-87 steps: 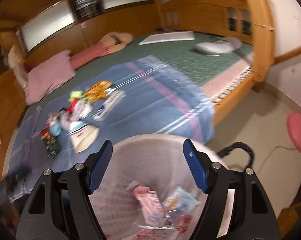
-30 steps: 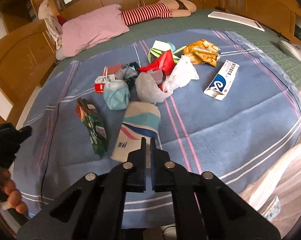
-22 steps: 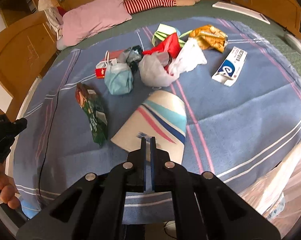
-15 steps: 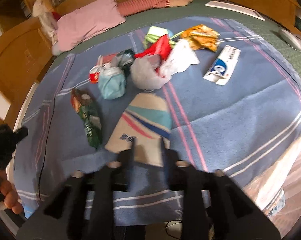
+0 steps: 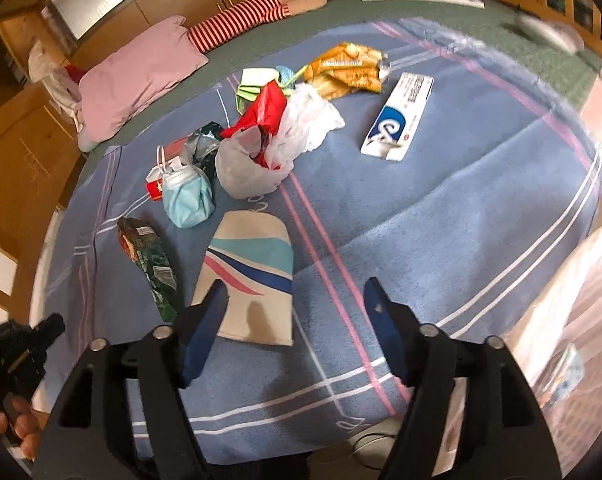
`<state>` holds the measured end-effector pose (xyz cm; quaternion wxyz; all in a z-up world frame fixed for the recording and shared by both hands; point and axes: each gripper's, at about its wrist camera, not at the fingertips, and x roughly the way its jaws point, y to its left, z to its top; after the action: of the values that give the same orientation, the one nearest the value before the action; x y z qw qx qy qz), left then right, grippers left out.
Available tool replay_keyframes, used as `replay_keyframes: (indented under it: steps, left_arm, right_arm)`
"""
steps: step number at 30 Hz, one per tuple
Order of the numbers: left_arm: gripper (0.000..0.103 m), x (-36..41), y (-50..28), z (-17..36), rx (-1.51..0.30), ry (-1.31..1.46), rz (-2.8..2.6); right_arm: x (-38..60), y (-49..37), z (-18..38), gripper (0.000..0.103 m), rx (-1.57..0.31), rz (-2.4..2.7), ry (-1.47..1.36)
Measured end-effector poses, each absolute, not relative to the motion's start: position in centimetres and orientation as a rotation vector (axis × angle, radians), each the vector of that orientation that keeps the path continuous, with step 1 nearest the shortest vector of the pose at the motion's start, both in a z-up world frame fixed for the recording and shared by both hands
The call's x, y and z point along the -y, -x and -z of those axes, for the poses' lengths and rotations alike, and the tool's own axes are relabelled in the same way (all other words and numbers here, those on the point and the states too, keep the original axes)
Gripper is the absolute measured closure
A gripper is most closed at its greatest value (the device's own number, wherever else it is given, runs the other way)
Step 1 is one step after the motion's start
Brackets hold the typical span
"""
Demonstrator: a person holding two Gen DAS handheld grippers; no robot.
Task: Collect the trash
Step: 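Grasp the paper cup with the right gripper while the left gripper grasps the green wafer packet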
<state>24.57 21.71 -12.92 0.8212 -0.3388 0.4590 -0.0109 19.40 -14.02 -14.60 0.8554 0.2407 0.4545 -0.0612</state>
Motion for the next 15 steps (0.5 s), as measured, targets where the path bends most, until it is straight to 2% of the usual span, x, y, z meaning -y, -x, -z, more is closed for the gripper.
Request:
replay_keyframes:
  steps: [1,2,3,6,7,10,15]
  left_arm:
    - [0.082,-22.2,-24.5,13.1,-0.979,0.752,0.036]
    - [0.068,-22.6,-24.5,13.3,-0.978,0.776,0.034]
    - [0.061,-22.7,-24.5,13.4,-0.978,0.78,0.019]
    - [0.053,-22.2,-24.9,13.8,-0.986,0.766,-0.002]
    - [0.046,-21.8,-25.0,13.9,-0.993,0.769,0.004]
    - [0.042,-20.7,-25.5,14.3,-1.007,0.771,0.027]
    - [0.039,-21.0,-25.8,14.4,-0.982,0.782,-0.022]
  right_arm:
    - [13.8,-19.7,14.8,0.031,-0.964,0.119,-0.51]
    - [13.4,-20.1,15.0,0.03,-0.976,0.11,-0.506]
    - [12.8,-20.8,15.5,0.029,-0.999,0.088,-0.49]
    - [11.5,-22.1,16.5,0.03,-1.014,0.025,-0.484]
    - [11.3,-22.3,16.8,0.045,-1.017,0.007,-0.49]
    - [10.0,-22.9,16.7,0.067,-0.991,-0.048,-0.463]
    - [6.4,-23.2,15.6,0.075,-1.023,-0.262,-0.413]
